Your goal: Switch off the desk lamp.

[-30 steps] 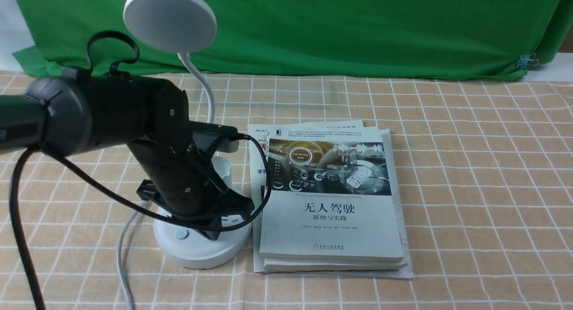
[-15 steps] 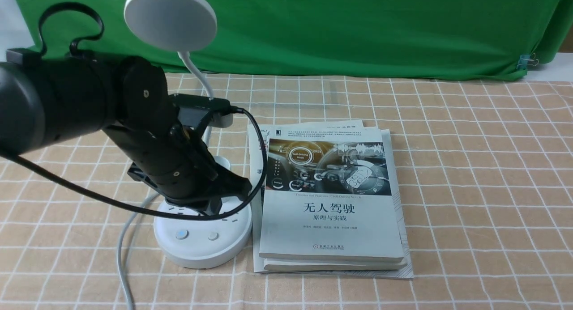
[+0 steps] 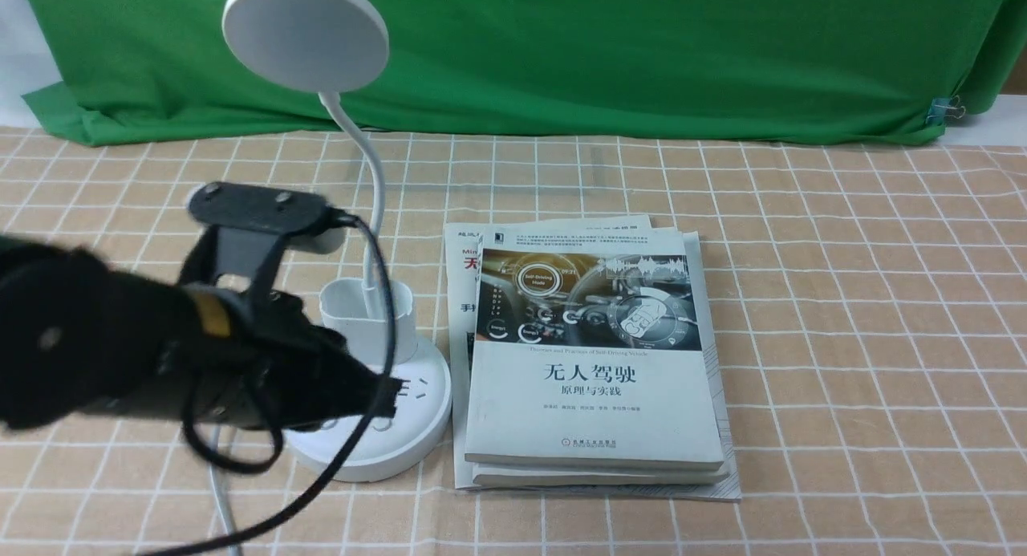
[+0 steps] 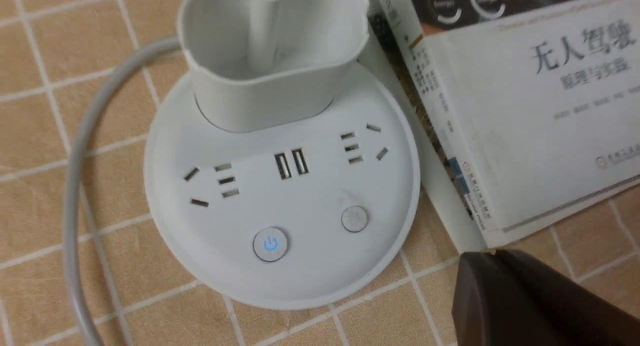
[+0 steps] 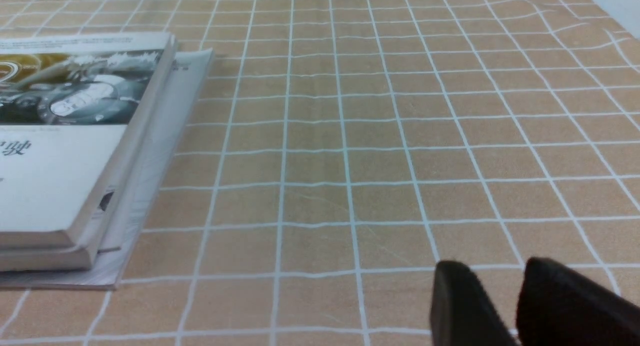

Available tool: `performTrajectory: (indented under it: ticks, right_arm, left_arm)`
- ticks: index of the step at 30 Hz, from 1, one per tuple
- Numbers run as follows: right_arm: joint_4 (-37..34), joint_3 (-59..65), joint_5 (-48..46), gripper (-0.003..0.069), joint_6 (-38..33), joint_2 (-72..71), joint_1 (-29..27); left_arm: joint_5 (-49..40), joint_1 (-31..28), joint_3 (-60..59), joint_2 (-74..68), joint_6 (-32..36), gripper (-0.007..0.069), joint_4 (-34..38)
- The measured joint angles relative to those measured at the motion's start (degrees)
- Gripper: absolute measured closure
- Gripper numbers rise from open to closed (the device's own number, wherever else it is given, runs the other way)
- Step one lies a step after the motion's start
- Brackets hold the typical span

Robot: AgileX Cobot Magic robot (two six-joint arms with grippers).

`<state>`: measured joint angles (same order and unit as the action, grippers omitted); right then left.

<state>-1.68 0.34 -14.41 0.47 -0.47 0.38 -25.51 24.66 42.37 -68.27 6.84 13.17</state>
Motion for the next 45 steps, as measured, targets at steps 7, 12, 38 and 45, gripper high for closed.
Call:
performTrajectory:
  ticks: [7,12,38,45]
  right_arm:
    - [0.0,0.0,0.0,0.0416,0.0,0.0,0.0]
    - [0.0,0.0,0.0,0.0416,0.0,0.0,0.0]
    - [0.0,0.0,0.0,0.0416,0.0,0.0,0.0]
    - [0.0,0.0,0.0,0.0416,0.0,0.0,0.0]
  left_arm:
    - [13.95,0.0,-17.71,23.18,0.0,0.0633,0.14]
    - [17.84,0.0,-25.44,34.61,0.0,0.0631,0.14]
    - [19.06,-0.63,-34.16,44.26,0.04,0.0628,-10.78]
    - [19.11,-15.48,-37.32,54.18,0.19,0.0628,-8.57]
